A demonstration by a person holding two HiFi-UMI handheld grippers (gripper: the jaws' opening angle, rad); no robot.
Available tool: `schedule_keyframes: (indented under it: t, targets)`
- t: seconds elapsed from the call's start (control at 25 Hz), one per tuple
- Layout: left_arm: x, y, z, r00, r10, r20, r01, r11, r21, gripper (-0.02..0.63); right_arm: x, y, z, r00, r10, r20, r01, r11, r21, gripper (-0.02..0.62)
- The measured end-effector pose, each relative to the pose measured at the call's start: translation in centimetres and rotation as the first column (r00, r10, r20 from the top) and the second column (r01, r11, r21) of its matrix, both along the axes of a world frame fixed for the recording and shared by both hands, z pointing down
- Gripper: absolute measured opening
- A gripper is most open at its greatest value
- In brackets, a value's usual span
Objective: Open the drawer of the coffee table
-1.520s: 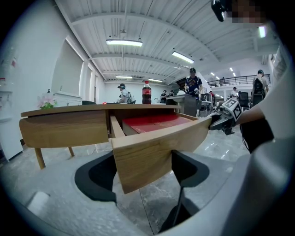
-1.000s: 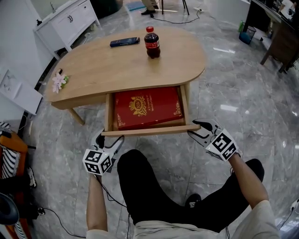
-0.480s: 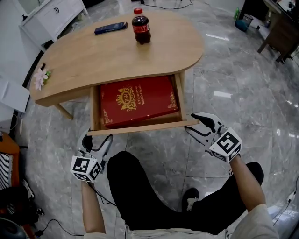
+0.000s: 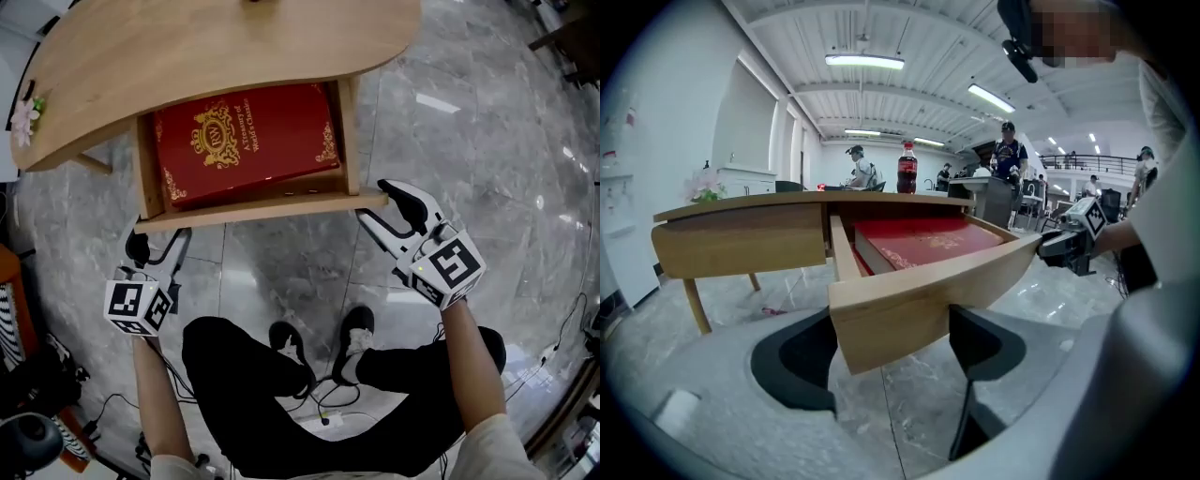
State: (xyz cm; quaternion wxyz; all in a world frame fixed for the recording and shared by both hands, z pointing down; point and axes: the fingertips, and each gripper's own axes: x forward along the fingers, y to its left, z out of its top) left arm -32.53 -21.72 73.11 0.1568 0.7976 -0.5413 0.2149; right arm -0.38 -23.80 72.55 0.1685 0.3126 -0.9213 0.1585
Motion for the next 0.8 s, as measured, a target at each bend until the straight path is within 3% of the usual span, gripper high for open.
schedule_keyframes:
  t: [0.16, 0.4, 0.64, 0.8]
  targets:
    - [-0.4, 0.5, 0.0, 1.000, -0.026, 0.007, 0.026, 0.999, -0.035, 0.374, 1.4, 0.3, 0.1, 0.993, 0.092, 0.071, -0.088, 0.994, -0.060, 0.232]
    - [-0.5, 3.3, 0.8, 0.987, -0.155, -0.043, 0.150, 0.984, -0.091, 0.373, 6.5, 2.0, 0.4, 0.950, 0.311, 0.017, -0.307, 0.944, -0.123, 0.167]
    - [2.2, 6.5, -0.5, 0.974, -0.216, -0.067, 0.206, 0.970, -0.126, 0.373, 5.4, 4.7, -1.1, 0.943, 0.330, -0.038, -0.332, 0.935, -0.124, 0.163]
    - [5.8, 8.8, -2.7, 0.976, -0.197, -0.090, 0.180, 0.969, -0.171, 0.373, 3.1, 7.1, -2.2, 0.942, 0.318, -0.103, -0.330, 0.933, -0.141, 0.147]
